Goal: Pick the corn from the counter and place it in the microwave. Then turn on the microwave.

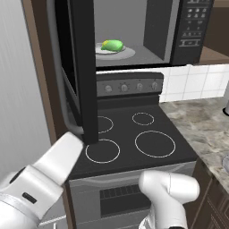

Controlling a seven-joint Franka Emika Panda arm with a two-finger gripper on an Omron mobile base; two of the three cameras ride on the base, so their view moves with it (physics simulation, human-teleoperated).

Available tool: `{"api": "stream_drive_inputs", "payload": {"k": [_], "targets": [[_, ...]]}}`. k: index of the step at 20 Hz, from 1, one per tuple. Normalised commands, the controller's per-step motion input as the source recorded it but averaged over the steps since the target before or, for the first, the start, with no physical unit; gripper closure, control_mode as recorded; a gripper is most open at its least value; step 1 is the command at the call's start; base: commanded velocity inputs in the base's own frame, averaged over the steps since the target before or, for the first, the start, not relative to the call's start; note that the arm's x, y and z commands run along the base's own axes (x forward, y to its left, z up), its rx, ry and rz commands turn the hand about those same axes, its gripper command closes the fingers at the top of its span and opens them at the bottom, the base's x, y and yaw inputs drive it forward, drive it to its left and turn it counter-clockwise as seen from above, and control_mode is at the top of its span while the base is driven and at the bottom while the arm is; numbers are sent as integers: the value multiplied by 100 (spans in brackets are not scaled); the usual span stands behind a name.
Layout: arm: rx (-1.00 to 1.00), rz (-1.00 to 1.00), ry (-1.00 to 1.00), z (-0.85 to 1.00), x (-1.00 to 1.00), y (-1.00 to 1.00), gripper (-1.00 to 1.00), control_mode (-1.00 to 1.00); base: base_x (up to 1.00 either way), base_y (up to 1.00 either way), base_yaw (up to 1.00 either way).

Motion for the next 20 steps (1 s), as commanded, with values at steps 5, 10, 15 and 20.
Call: {"api": "stream_drive_inputs", "payload": {"k": [5,10,15,20], "targets": [[-4,-3,-11,-14,64,7,100,-100,0,0,0],[-5,-4,-11,-8,42,19,100,-100,0,0,0],[-5,-5,-11,-3,31,22,100,-100,0,0,0],[-1,-9,-5,2,25,-1,100,-100,0,0,0]]}}
